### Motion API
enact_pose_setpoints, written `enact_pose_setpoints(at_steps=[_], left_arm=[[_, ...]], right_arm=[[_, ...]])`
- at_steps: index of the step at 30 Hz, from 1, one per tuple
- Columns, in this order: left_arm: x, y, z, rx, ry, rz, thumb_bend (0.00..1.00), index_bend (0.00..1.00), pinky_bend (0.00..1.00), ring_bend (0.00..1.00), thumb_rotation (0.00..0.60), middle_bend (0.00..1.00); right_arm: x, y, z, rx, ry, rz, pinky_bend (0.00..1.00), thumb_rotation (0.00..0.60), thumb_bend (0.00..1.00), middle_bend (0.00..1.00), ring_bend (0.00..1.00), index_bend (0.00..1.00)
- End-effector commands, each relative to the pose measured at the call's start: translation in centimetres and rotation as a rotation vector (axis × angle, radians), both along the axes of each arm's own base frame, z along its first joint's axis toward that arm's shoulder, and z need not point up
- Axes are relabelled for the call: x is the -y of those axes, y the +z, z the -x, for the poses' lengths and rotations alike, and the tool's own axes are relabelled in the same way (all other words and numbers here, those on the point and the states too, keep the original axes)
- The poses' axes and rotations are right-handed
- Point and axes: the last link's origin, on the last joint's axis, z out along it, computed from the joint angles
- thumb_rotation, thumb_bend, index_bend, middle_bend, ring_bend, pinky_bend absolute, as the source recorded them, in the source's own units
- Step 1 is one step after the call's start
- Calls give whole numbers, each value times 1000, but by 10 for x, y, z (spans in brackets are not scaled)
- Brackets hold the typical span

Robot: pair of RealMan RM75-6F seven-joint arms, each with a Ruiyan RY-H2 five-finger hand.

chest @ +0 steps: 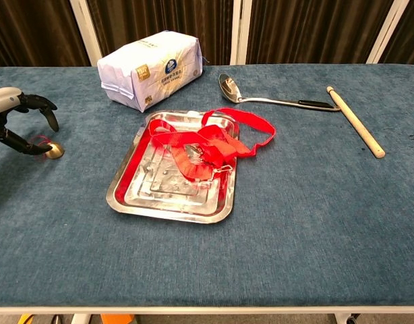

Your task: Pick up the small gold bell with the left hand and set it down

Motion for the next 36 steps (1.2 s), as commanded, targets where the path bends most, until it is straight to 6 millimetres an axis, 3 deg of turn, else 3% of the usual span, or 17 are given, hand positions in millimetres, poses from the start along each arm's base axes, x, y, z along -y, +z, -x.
enact_pose_setpoints(at_steps=[1,36], left_arm=[[-1,0,0,-4,2,2,278,442,98,20,600,134],[-4,-2,0,-11,29,32,359,514,97,20,600,156]], right_arm=[[0,0,0,1,0,-1,0,590,364,0,0,0],[2,-6,2,4,-6,-21,0,590,365,0,0,0]])
